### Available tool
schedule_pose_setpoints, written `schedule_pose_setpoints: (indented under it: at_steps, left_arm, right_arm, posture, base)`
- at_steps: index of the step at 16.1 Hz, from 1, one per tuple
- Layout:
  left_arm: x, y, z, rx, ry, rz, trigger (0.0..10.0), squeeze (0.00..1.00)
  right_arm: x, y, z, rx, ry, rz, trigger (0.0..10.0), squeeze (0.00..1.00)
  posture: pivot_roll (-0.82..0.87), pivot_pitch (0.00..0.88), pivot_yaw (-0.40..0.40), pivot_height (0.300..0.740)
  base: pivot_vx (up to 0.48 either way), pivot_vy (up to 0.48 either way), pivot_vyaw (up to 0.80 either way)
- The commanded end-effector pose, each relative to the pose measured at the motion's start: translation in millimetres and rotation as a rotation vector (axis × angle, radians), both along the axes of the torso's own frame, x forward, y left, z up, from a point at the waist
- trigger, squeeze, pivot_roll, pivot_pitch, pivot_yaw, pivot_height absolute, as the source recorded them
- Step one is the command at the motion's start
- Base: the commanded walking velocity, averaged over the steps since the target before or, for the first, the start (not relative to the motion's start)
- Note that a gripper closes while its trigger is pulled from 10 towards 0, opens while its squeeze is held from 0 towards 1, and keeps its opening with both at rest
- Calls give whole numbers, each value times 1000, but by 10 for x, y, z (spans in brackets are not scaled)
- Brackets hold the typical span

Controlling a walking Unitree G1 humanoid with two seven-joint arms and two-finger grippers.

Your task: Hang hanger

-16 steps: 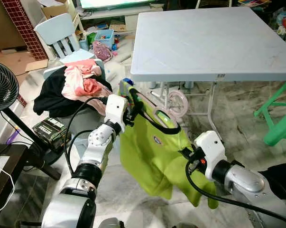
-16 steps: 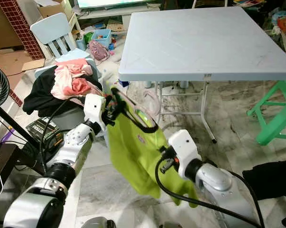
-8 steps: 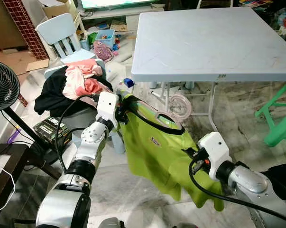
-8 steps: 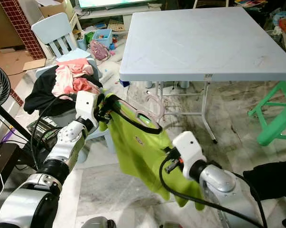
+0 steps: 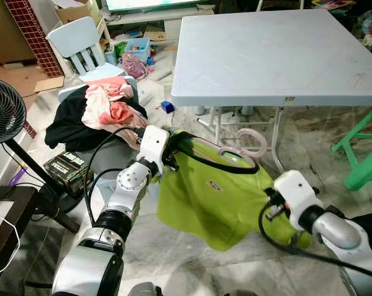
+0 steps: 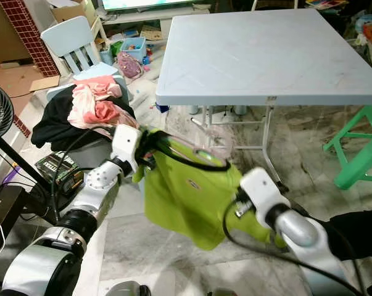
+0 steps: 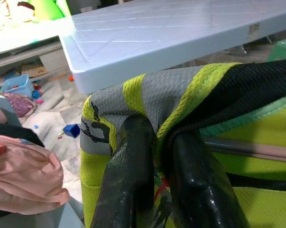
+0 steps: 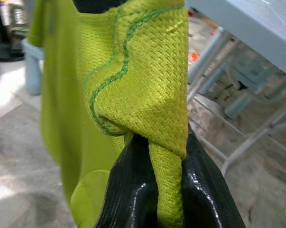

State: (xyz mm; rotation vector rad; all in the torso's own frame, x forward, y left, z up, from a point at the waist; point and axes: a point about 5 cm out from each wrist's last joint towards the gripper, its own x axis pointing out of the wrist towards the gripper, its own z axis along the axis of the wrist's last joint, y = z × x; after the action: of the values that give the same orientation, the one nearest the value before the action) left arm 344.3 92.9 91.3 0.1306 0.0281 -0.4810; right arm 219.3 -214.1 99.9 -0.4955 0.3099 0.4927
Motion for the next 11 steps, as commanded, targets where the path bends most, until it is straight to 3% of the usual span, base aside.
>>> schedule_pose_setpoints:
  at_steps: [1,3,5,6,8,9,10,11]
  left_arm:
    - [110,516,101,-32,-26,230,0,0]
    - [93,469,63,-32,-6,209,0,0]
    - [23,262,-43,-35,47,103,196,0]
    - [-14,155,-68,-27,46,58,2078,0]
    - [-53,34,-69,-46,40,9,0,0]
    - [-80,-53,-67,-57,38,-22,0,0]
    - [-111,-139,-64,-74,38,-64,2863,0]
    - [-130,-183,-51,-66,22,-87,10000,1000]
  right_arm:
    - [-128,-377,-55,-61,68,-99,10000,0]
    - [-258,-319,13,-20,98,64,10000,0]
    - [-206,-183,147,83,63,115,10000,0]
    - [-148,-86,207,155,31,114,10000,0]
    - [-124,37,259,235,14,143,10000,0]
    - [-129,103,269,268,13,164,10000,0]
    - [-129,147,274,302,16,166,10000,0]
    - [-121,150,268,312,22,145,10000,0]
  posture:
    - [-158,0,74,740]
    - [-163,0,79,740]
    - [-167,0,81,740]
    - [-167,0,81,740]
    - [-158,0,78,740]
    - [-158,0,78,740]
    - [-158,0,78,740]
    - [-155,0,76,740]
  base:
    - [0,0,0]
    - [0,0,0]
    - [0,0,0]
    - [0,0,0]
    - [0,0,0]
    - [0,0,0]
    - [0,0,0]
    - [0,0,0]
